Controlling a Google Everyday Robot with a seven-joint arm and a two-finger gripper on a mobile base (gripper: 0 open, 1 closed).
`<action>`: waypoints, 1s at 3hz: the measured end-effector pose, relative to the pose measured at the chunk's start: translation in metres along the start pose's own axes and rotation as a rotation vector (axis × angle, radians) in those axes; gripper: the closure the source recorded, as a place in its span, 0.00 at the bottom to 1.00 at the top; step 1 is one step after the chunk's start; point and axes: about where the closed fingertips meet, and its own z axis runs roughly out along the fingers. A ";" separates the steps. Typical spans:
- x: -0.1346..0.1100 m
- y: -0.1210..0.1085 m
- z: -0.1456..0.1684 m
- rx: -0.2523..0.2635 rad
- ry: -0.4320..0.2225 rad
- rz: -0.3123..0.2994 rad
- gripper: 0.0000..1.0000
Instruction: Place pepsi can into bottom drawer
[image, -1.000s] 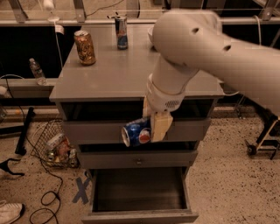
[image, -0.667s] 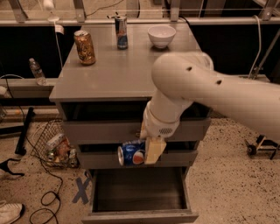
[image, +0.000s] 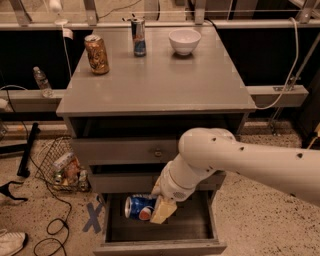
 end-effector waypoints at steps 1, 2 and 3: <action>0.002 -0.009 0.045 0.028 -0.153 0.056 1.00; 0.001 -0.012 0.080 0.065 -0.315 0.114 1.00; 0.009 -0.014 0.095 0.075 -0.360 0.149 1.00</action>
Offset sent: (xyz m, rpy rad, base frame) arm 0.0178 0.0453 -0.1123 0.5835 -0.0186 -0.2890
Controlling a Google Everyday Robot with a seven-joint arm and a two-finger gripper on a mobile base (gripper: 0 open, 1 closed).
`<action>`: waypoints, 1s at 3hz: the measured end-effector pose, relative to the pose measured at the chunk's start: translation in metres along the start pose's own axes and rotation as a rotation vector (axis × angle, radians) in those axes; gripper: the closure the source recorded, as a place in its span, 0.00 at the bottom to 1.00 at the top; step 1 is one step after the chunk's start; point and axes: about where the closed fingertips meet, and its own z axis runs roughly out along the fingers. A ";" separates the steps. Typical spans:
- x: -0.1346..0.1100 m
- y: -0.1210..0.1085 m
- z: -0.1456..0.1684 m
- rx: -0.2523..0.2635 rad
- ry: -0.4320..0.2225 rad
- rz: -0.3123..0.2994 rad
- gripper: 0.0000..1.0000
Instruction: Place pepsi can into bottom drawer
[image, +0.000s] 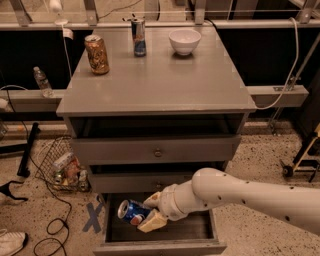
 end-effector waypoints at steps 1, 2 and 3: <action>-0.002 0.001 -0.002 -0.002 0.006 -0.006 1.00; 0.009 -0.005 0.012 -0.004 -0.004 0.003 1.00; 0.037 -0.018 0.036 -0.004 -0.013 0.006 1.00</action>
Offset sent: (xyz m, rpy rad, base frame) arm 0.0128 0.0013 -0.0415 0.0195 0.0110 -0.0141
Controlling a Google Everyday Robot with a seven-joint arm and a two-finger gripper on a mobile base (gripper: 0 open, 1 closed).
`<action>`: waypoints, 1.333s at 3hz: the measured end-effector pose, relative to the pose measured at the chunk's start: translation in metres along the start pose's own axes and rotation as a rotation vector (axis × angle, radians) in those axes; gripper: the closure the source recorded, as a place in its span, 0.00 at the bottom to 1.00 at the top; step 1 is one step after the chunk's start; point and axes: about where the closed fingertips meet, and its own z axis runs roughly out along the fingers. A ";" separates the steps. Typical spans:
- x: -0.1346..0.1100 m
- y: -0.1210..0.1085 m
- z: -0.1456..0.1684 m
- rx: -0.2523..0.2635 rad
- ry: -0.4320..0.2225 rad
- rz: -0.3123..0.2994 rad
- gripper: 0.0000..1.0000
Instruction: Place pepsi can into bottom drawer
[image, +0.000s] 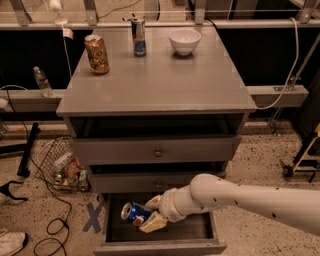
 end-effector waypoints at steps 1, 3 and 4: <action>0.037 -0.017 0.028 0.015 0.019 0.022 1.00; 0.107 -0.048 0.095 0.029 0.115 0.089 1.00; 0.110 -0.047 0.099 0.024 0.121 0.090 1.00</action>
Offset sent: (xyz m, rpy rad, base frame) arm 0.0415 -0.0153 -0.1488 -0.1107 0.0373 -0.1016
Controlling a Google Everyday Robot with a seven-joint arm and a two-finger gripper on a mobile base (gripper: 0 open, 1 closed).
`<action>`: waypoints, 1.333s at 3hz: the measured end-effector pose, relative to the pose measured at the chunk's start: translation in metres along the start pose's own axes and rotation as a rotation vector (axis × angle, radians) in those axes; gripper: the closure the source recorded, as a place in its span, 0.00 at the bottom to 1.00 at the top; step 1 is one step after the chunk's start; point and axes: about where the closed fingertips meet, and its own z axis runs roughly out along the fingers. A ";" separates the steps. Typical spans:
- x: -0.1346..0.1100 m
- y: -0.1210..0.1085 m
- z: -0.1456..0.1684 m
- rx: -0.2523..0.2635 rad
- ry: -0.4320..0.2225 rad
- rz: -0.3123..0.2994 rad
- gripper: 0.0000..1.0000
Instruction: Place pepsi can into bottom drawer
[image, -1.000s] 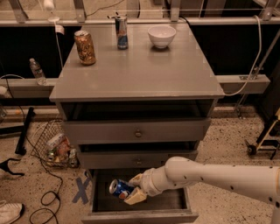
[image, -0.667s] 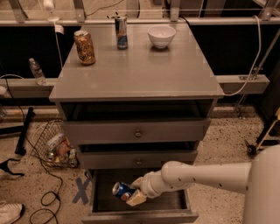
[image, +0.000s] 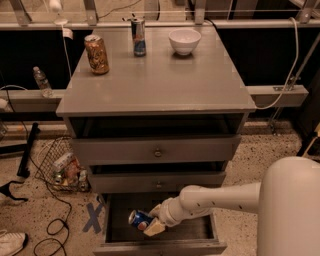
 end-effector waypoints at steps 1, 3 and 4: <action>0.001 -0.002 0.001 0.012 0.009 -0.009 1.00; 0.019 -0.025 0.007 0.050 -0.016 -0.041 1.00; 0.038 -0.048 0.022 0.081 -0.017 -0.060 1.00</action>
Offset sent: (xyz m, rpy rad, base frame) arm 0.0371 -0.0250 -0.0257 -0.0162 -0.1320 0.0123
